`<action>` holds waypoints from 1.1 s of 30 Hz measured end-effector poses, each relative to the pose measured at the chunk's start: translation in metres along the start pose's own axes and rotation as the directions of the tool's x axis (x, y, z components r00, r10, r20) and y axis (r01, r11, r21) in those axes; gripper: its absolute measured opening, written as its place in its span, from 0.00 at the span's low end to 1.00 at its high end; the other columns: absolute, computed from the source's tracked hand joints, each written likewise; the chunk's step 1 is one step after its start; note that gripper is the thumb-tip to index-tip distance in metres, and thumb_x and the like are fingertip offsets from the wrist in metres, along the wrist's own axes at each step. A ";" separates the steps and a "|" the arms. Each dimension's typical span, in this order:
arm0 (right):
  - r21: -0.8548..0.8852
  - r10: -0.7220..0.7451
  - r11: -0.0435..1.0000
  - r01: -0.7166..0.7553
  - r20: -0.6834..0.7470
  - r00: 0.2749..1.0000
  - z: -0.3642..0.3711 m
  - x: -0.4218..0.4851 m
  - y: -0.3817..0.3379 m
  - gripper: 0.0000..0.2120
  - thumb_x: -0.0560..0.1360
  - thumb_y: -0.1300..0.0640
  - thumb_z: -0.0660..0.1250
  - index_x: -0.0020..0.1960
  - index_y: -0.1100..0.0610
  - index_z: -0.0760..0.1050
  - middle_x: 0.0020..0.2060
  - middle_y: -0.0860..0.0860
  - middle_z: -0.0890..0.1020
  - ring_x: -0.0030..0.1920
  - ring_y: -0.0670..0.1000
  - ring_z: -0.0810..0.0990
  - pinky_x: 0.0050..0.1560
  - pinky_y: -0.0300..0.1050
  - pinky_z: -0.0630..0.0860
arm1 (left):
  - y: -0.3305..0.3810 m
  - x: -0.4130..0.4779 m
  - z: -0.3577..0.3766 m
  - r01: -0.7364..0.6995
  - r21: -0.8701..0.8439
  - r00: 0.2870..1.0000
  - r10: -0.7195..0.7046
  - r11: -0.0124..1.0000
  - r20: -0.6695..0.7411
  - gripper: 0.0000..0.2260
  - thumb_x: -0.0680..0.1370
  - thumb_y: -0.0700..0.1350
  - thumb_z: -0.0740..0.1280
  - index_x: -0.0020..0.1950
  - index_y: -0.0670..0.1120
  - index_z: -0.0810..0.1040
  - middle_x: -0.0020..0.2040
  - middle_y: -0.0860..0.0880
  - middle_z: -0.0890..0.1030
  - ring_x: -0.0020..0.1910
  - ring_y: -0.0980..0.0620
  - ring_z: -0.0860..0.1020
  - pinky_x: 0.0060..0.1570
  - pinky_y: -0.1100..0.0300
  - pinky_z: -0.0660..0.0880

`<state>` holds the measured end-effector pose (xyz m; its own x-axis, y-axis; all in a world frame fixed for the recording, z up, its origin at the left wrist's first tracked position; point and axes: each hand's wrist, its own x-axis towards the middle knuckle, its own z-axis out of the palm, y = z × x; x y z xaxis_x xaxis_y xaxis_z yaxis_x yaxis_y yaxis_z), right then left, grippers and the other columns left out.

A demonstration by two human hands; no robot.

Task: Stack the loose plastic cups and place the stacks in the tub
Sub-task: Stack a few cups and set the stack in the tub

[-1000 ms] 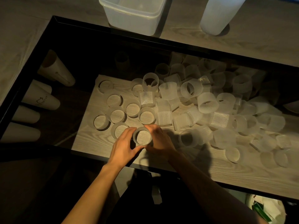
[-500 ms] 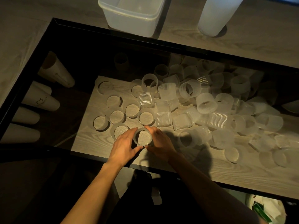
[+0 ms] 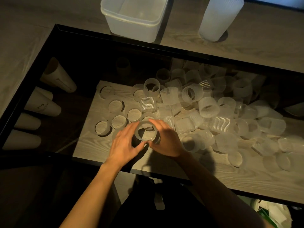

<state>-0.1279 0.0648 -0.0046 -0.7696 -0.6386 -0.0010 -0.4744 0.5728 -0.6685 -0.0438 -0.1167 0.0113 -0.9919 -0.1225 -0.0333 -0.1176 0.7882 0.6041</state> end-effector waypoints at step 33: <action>-0.365 0.065 0.931 -0.034 0.074 0.995 0.005 0.051 0.027 0.39 0.64 0.43 0.79 0.67 0.63 0.74 0.55 0.58 0.83 0.53 0.58 0.81 0.53 0.52 0.73 | -0.017 0.061 0.028 0.036 0.046 0.990 -0.042 0.998 0.137 0.37 0.74 0.52 0.76 0.78 0.44 0.65 0.74 0.46 0.69 0.74 0.47 0.67 0.73 0.55 0.64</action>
<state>-0.1780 0.0448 -0.0260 -0.7653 -0.6360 -0.0992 -0.5712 0.7420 -0.3509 -0.1034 -0.1206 -0.0238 -0.9832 -0.0717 -0.1677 -0.1556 0.8099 0.5655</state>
